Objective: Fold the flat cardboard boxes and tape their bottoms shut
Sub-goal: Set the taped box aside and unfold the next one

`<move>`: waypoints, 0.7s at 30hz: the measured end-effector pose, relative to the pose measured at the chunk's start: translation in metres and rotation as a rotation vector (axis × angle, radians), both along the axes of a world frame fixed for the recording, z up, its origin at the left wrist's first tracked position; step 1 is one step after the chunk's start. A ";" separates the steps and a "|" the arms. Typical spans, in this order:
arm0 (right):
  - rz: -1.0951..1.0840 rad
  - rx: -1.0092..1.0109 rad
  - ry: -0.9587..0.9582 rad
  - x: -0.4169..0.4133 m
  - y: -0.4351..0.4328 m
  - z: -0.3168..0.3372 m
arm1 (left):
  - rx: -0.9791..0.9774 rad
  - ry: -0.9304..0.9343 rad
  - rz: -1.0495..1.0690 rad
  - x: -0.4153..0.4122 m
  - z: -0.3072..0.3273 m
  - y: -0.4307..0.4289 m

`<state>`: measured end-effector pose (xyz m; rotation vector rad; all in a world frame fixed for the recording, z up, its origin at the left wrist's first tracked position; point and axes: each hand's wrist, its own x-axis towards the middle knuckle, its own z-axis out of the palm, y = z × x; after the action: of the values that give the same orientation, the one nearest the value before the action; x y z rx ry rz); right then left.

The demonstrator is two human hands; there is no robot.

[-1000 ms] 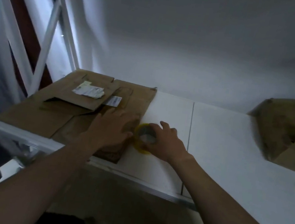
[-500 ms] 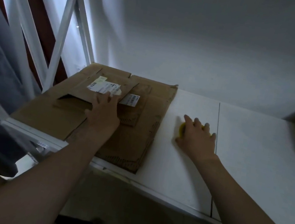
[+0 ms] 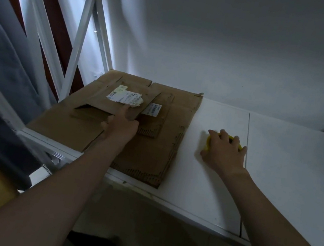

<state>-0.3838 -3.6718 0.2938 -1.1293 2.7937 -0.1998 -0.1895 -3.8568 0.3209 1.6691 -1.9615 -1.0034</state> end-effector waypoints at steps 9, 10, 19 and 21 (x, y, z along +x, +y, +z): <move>0.074 -0.453 -0.082 0.006 0.017 0.045 | -0.358 0.343 -0.078 -0.011 0.038 0.034; 0.106 -0.524 -0.077 0.006 0.021 0.052 | -0.429 0.354 -0.098 -0.013 0.046 0.045; 0.334 -0.787 0.003 0.006 0.074 0.107 | -0.448 0.527 -0.349 -0.047 0.086 0.136; 0.319 -0.760 -0.030 0.003 0.090 0.113 | -0.455 0.554 -0.400 -0.060 0.090 0.155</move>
<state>-0.3805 -3.5821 0.4072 -1.6536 2.4905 -1.2972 -0.2494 -3.7016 0.4110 0.6781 -1.9605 -0.9248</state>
